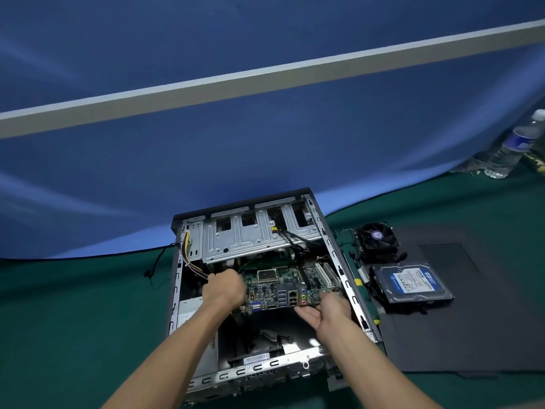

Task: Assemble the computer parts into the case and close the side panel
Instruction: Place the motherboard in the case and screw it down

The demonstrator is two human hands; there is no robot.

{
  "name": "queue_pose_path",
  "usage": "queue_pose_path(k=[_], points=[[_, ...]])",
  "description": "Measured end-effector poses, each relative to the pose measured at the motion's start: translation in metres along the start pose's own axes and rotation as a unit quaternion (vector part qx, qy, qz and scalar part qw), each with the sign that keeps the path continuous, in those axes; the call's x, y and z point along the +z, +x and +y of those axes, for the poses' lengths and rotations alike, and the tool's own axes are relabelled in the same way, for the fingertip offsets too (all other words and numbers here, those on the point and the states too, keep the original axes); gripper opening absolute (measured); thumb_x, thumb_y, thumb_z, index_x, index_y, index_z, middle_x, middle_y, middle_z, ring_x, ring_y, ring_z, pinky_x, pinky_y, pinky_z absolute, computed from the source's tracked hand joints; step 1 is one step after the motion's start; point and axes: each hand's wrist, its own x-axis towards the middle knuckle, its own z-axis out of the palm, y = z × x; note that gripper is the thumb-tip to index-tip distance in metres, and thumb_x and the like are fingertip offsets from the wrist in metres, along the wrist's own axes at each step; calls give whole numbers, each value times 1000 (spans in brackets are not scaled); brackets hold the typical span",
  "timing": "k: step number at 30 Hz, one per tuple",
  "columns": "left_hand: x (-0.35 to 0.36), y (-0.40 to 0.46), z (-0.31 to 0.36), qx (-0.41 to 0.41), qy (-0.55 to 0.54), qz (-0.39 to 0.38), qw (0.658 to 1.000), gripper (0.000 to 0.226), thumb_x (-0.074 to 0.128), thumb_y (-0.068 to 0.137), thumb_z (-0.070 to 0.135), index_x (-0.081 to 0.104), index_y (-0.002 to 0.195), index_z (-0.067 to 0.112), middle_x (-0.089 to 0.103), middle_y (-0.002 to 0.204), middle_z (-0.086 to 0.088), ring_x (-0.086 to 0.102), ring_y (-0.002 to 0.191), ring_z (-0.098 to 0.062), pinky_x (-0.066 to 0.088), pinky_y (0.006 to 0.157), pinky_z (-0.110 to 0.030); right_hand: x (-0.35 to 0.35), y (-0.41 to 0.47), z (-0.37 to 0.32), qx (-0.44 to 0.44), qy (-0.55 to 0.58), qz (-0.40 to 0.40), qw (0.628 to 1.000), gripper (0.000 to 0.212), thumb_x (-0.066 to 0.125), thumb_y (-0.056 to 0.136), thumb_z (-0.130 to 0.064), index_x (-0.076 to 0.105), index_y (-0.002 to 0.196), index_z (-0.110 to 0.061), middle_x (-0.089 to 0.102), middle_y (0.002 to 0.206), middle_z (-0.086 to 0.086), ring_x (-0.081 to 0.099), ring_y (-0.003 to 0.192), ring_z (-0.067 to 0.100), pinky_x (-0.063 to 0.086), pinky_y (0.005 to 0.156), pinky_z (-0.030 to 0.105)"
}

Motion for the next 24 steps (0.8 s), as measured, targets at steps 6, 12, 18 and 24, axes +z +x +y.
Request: queue_pose_path(k=[6,12,18,24], points=[[1,0,-12,75,-28,-28,996,35,36,99,29,54,76,11,60,78,-6,58,75,-25,41,65,-31,6,14,6,-27,-37,15,999,35,38,102,-7,46,137,-4,59,115,29,65,86,36,54,68,30],[7,-12,-9,121,-60,91,987,13,46,94,25,51,95,14,61,93,-5,56,85,-23,44,69,-34,5,34,3,7,-121,-7,993,29,31,102,-3,48,125,0,54,121,31,60,91,34,54,85,37],[14,-17,-10,186,38,159,969,31,46,94,29,47,123,19,51,118,3,44,107,-16,38,94,-28,8,41,2,48,-227,-42,972,20,29,103,-12,44,110,-2,57,87,23,64,87,39,51,90,50],[40,-26,2,256,-24,0,966,33,54,89,28,53,122,22,56,122,4,50,113,-15,41,96,-32,9,47,4,53,-256,-53,964,27,35,99,-13,46,123,-7,55,97,15,67,74,26,55,54,36]])
